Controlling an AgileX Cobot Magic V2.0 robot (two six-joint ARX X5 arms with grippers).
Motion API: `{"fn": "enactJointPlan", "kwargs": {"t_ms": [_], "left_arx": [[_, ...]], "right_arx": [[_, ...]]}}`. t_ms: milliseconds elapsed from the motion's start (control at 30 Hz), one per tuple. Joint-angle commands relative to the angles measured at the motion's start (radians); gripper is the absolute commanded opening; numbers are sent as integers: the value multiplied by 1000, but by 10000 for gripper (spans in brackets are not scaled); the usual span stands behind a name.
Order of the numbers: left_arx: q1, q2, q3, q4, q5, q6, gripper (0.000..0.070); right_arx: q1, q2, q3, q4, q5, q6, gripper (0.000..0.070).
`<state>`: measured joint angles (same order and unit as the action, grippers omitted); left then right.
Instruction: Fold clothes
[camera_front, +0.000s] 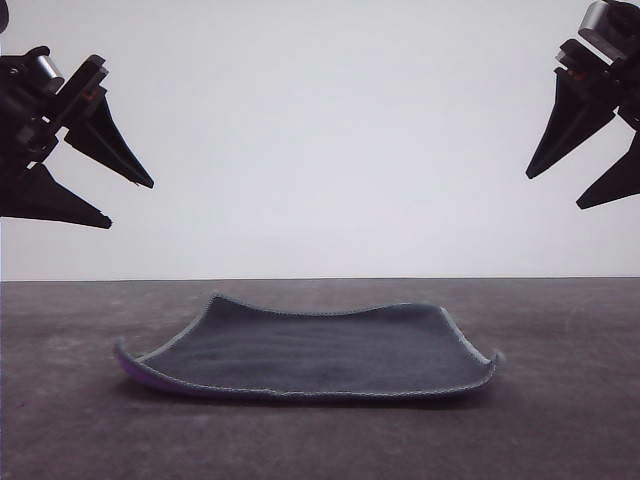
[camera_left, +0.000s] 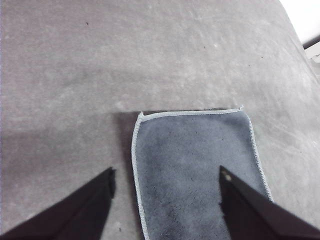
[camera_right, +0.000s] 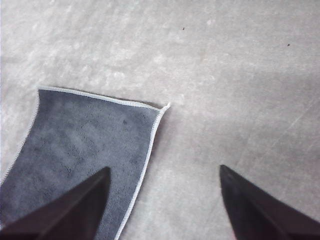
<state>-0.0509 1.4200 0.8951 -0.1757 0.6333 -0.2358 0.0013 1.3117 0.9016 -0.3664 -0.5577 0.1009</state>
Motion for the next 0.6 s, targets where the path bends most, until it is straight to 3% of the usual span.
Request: {"fn": "enactJointPlan", "kwargs": {"t_ms": [0, 267, 567], "left_arx": [[-6, 9, 17, 11, 10, 4, 433], [-88, 63, 38, 41, -26, -19, 430], [-131, 306, 194, 28, -36, -19, 430]], "right_arx": [[5, 13, 13, -1, -8, -11, 467], [63, 141, 13, 80, -57, 6, 467], [97, 365, 48, 247, -137, 81, 467]]}}
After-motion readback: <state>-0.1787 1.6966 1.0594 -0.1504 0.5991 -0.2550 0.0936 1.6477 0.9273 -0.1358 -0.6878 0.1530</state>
